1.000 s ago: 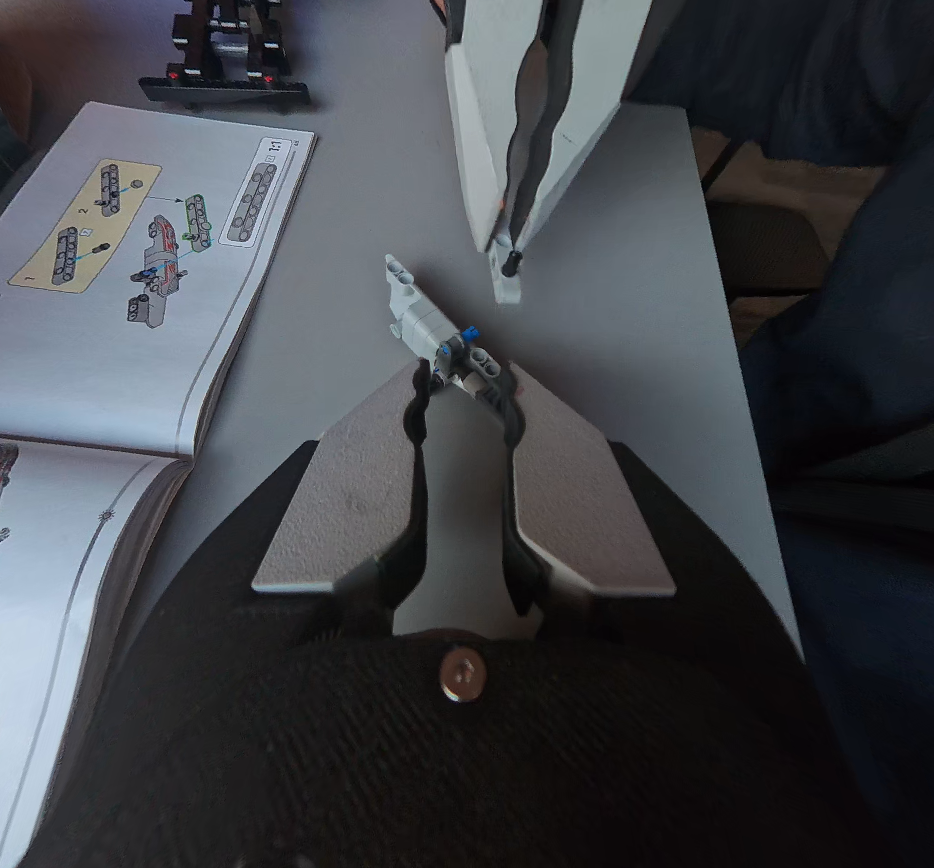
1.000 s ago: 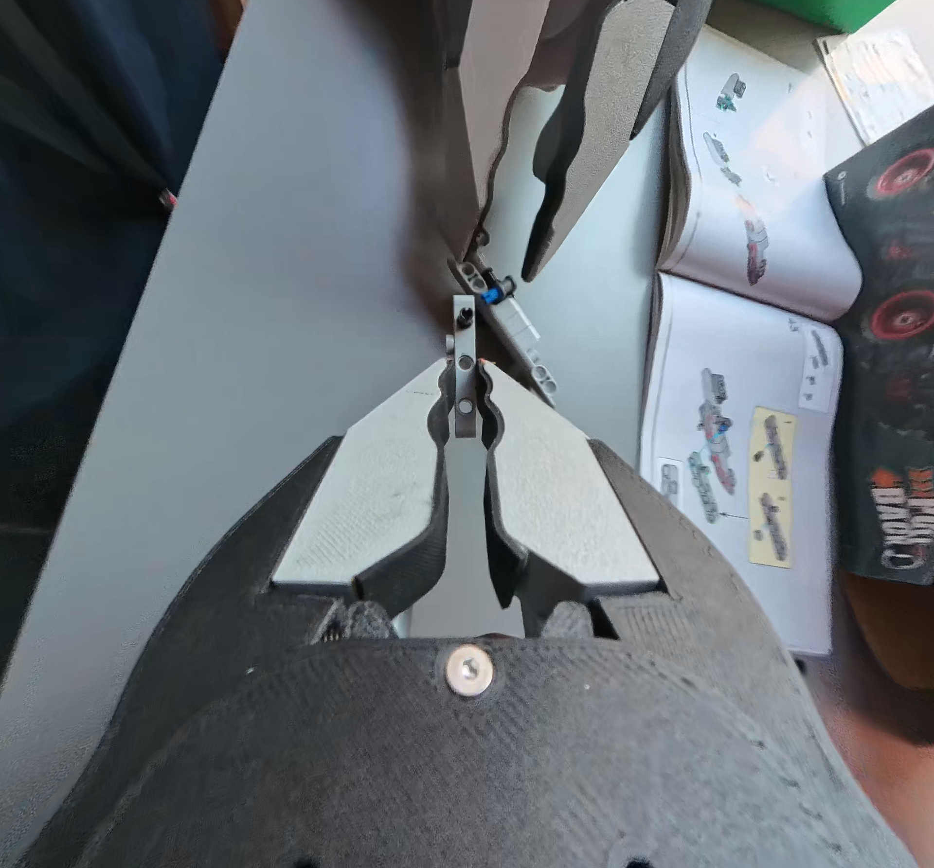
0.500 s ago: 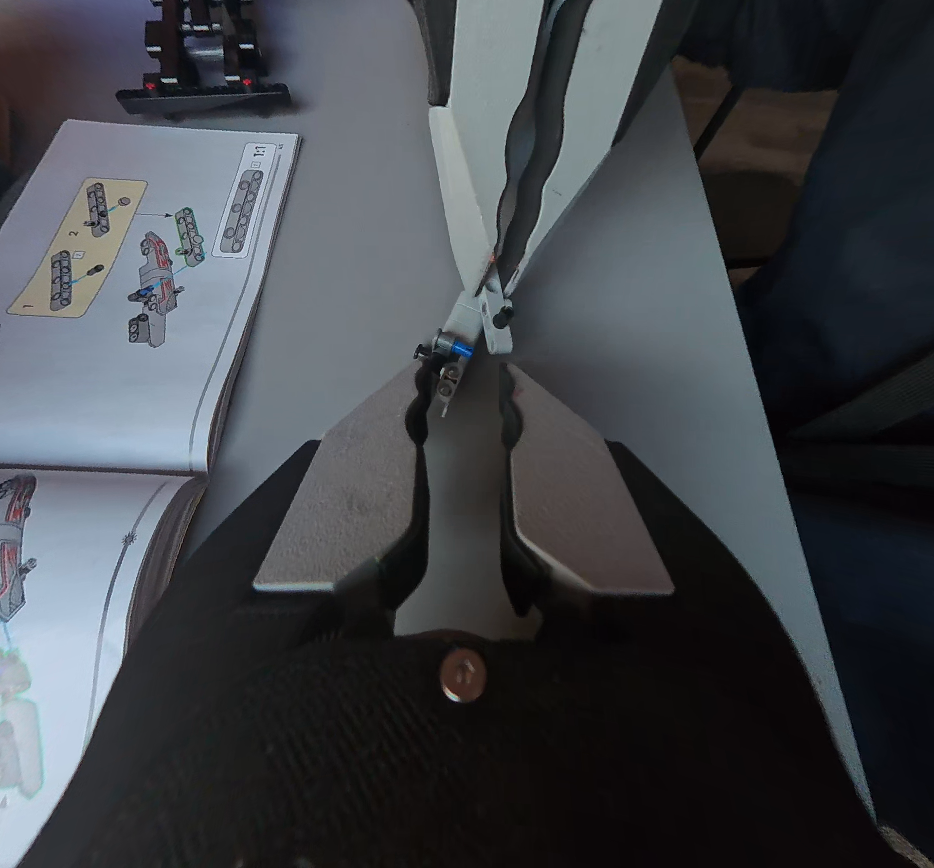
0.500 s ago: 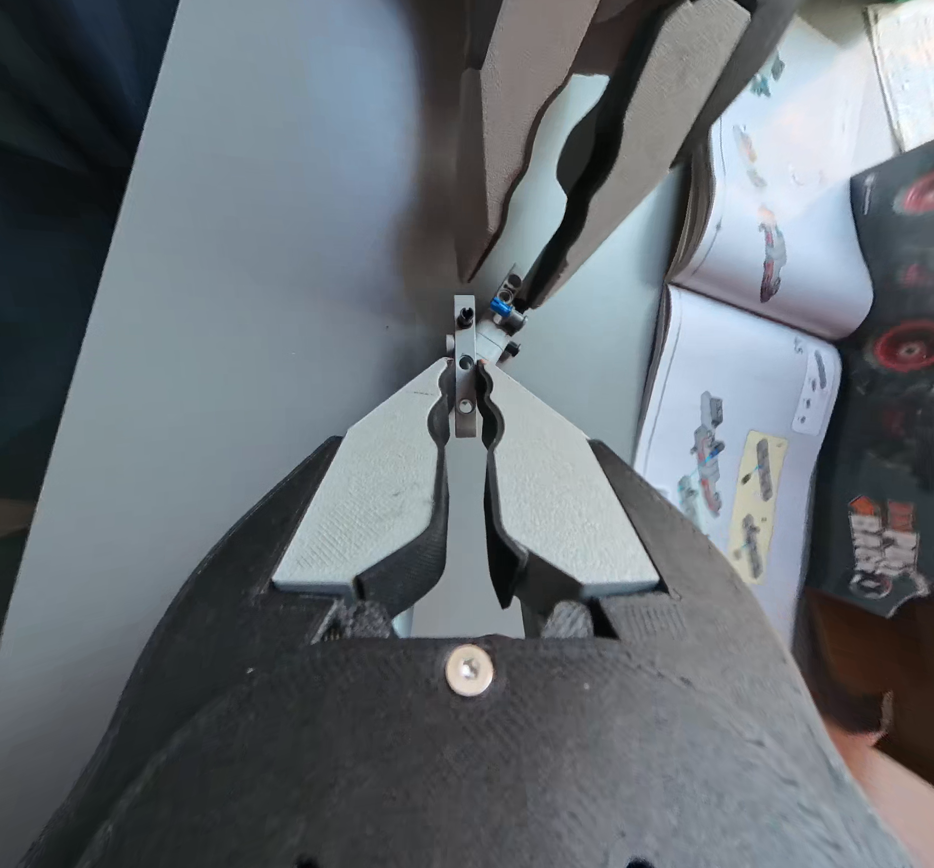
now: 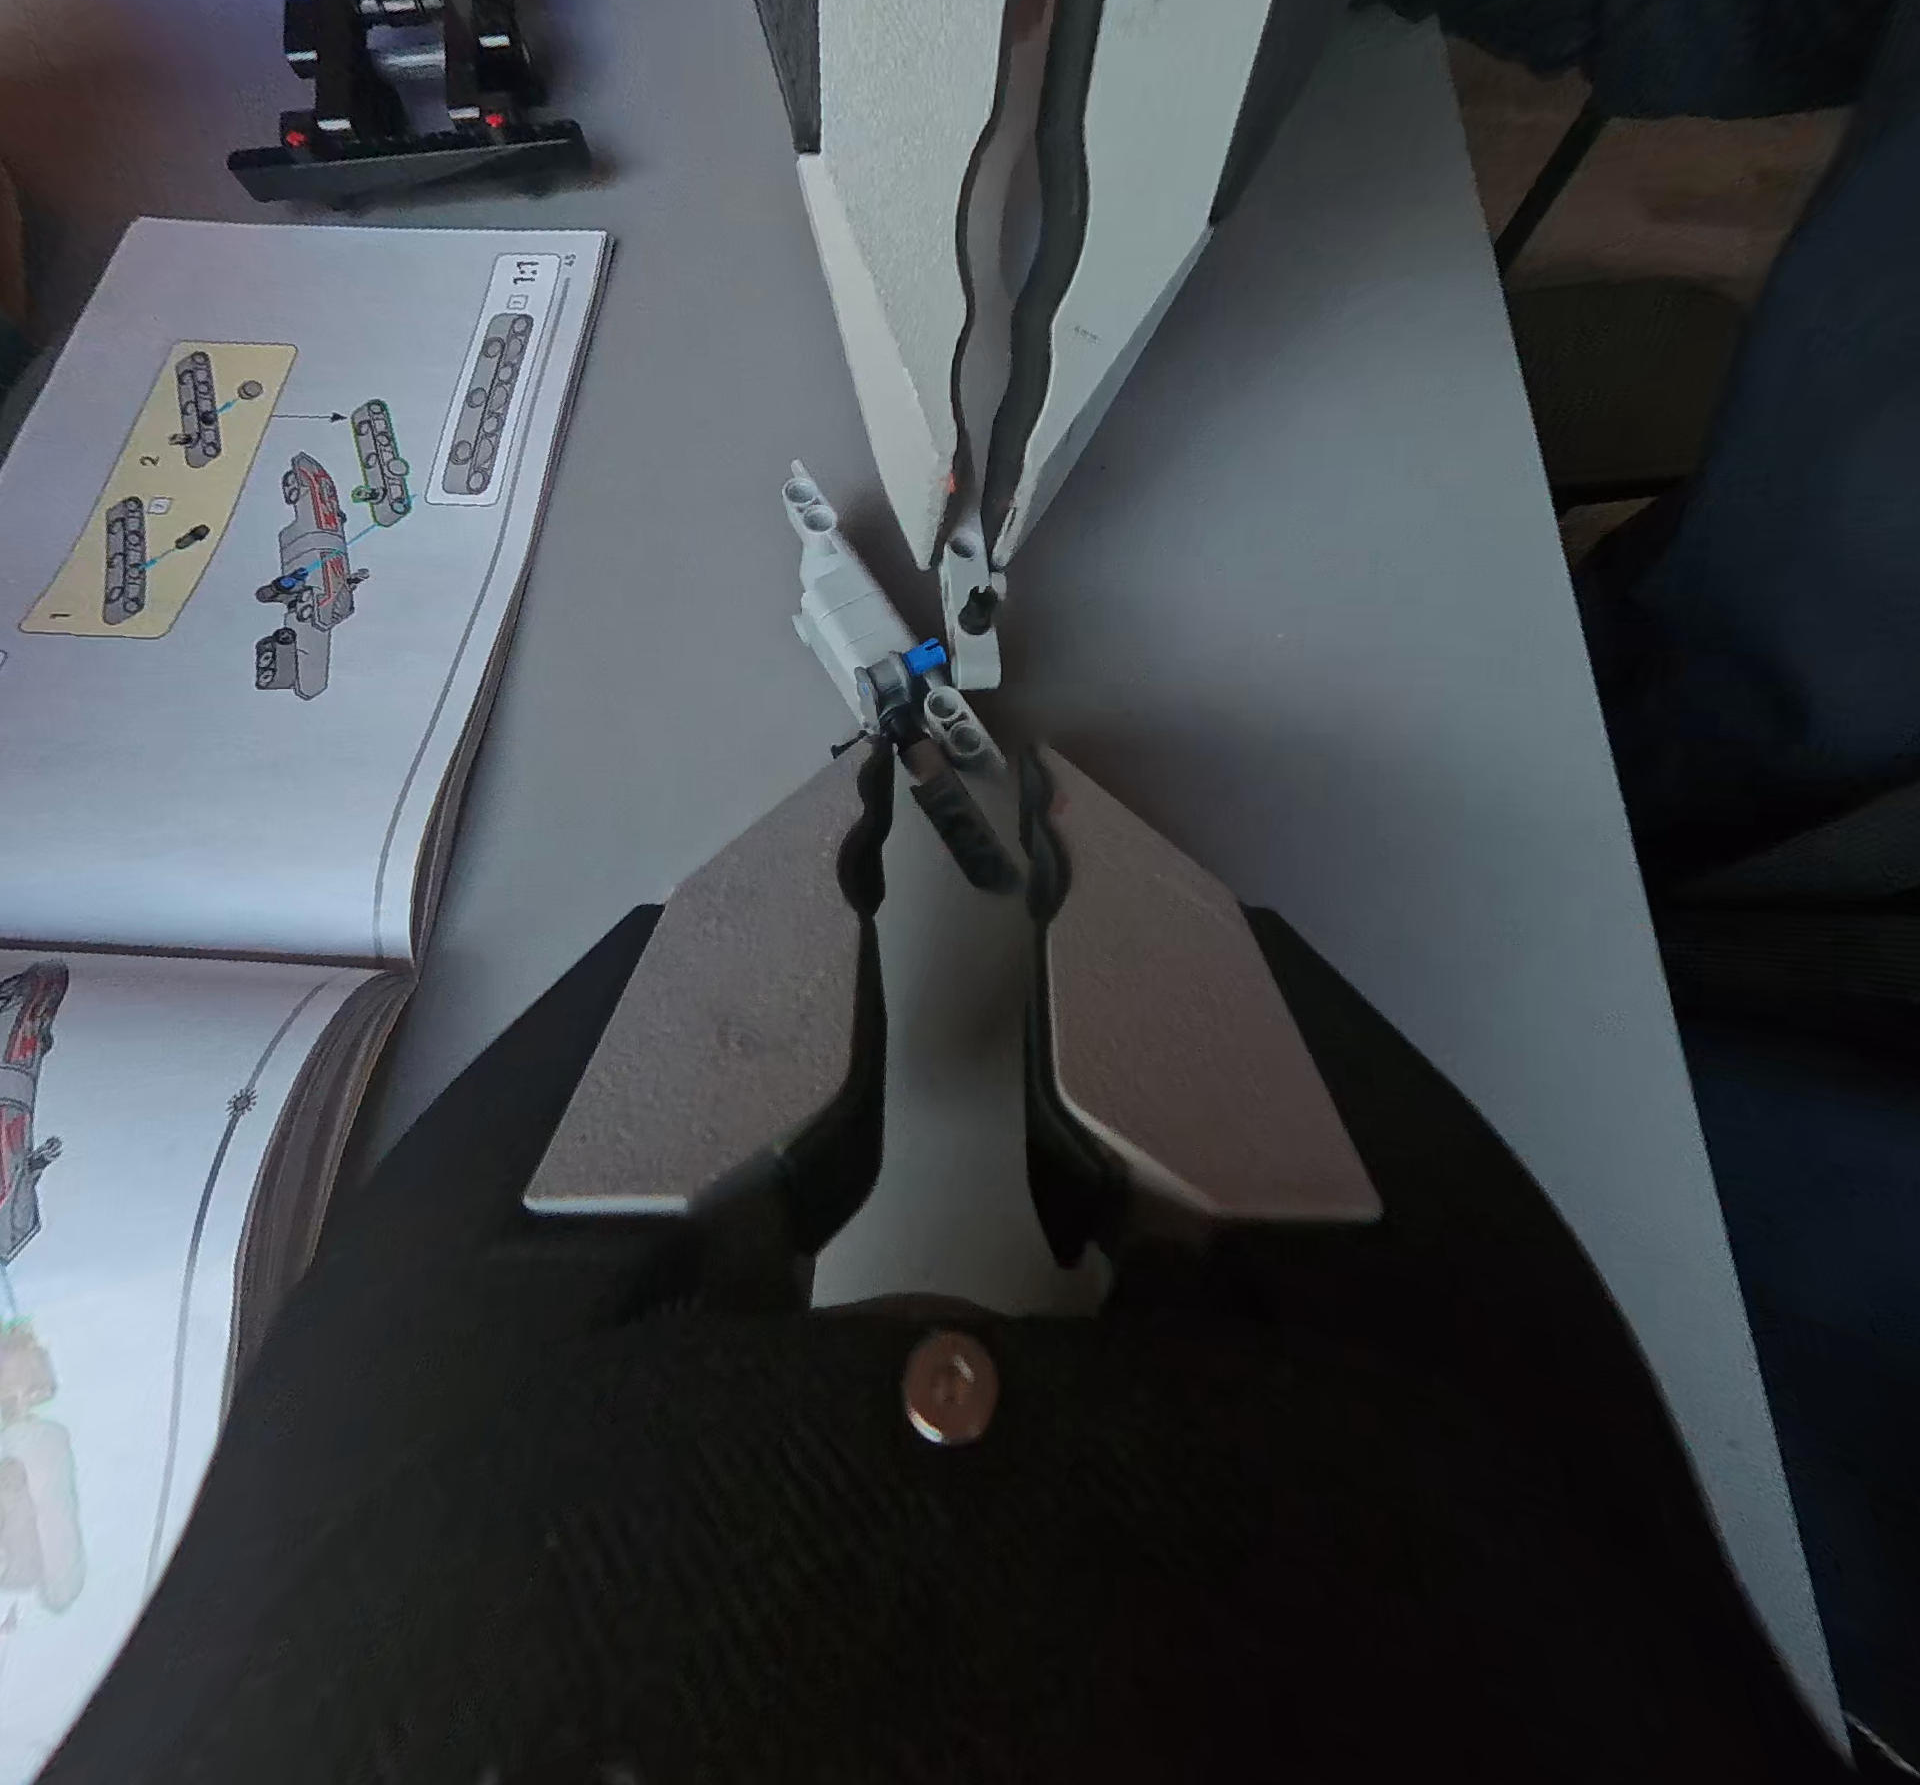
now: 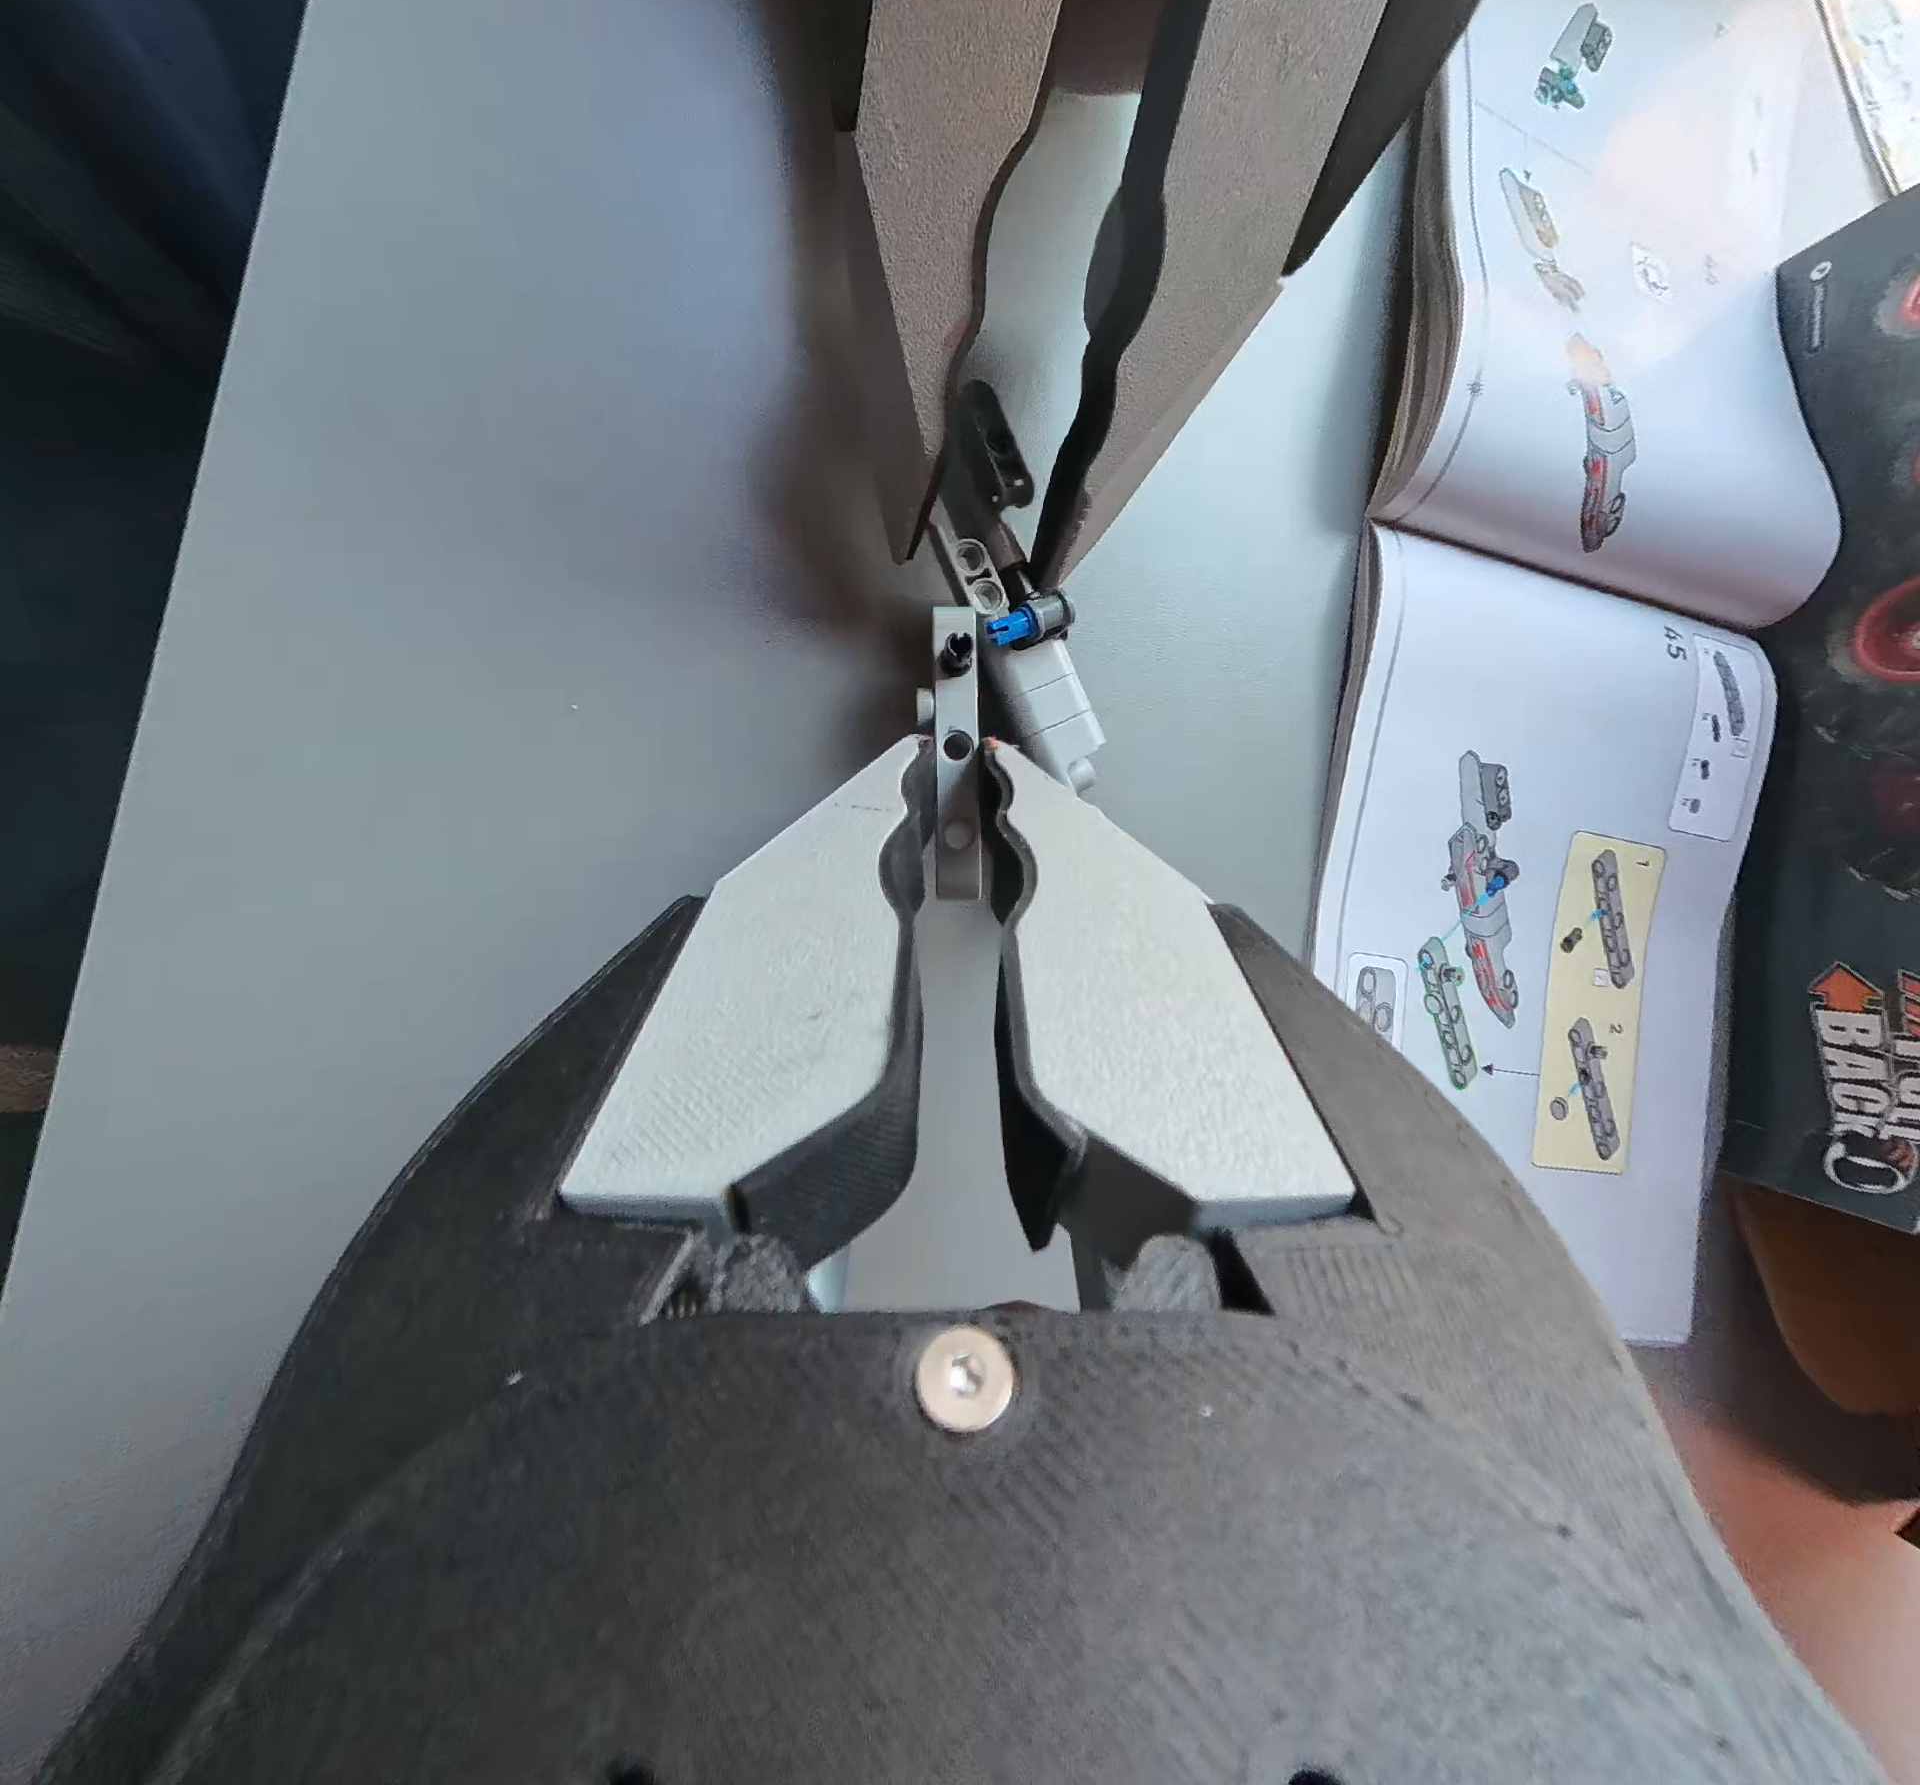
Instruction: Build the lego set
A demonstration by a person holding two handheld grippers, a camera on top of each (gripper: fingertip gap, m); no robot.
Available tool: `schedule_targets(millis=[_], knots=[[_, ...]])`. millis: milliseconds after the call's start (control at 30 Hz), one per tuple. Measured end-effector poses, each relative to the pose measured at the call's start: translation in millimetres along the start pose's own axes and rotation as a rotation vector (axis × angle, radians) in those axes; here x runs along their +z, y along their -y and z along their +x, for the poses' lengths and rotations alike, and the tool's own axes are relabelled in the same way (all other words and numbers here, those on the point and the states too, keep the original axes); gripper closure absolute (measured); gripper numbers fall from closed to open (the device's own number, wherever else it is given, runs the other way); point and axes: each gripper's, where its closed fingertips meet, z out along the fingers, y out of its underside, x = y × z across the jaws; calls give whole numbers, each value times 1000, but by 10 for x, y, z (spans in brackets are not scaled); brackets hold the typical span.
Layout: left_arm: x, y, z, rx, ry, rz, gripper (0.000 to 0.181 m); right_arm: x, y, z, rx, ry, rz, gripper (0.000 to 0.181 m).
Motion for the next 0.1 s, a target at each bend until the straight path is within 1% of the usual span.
schedule_targets(millis=[33,100], knots=[[1,-5,-11,-4,3,-4,161,-7,4,1,5,7,12,176],[-2,0,-23,-1,8,-1,161,-28,6,9,15,19,33,176]])
